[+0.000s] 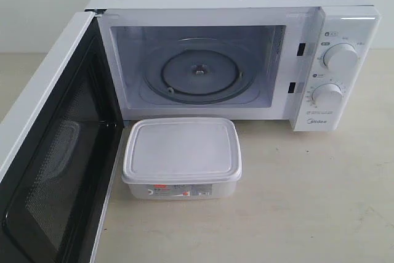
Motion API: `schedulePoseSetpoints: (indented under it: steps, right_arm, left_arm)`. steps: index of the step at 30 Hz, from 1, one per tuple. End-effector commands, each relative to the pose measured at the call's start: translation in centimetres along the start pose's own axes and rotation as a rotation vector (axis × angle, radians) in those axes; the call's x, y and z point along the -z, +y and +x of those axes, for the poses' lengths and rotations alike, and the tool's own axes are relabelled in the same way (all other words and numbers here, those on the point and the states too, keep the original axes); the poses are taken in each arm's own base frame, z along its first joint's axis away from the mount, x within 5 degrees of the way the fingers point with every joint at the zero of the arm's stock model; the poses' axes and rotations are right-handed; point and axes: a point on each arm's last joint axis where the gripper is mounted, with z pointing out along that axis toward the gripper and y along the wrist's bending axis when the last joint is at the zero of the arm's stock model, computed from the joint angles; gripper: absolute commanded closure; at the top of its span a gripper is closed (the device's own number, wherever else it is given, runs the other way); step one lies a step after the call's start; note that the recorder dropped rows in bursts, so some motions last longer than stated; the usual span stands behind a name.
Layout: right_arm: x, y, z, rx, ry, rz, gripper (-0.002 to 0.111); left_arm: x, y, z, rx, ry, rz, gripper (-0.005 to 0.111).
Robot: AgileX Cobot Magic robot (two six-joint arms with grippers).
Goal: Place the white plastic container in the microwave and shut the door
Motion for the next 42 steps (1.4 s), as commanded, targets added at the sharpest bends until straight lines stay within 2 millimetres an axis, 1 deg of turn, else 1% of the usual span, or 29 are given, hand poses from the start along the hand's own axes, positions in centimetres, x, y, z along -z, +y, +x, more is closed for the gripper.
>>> schedulePoseSetpoints:
  steps: [1,30,31,36,42]
  right_arm:
    - [0.0,0.0,-0.1,0.008,-0.009,0.002,0.108]
    - [0.0,0.0,-0.1,0.008,-0.009,0.002,0.108]
    - [0.0,0.0,-0.1,0.014,-0.012,0.002,0.108]
    - [0.1,-0.3,-0.6,0.193,-0.067,0.036,0.108]
    - [0.1,-0.1,-1.1,0.206,-0.121,0.028,0.108]
  left_arm:
    - [0.0,0.0,0.1,-0.004,0.001,-0.006,0.102]
    - [0.0,0.0,0.1,-0.004,0.001,-0.006,0.102]
    - [0.0,0.0,0.1,-0.004,0.001,-0.006,0.102]
    - [0.0,0.0,0.1,-0.004,0.001,-0.006,0.102]
    - [0.0,0.0,0.1,-0.004,0.001,-0.006,0.102]
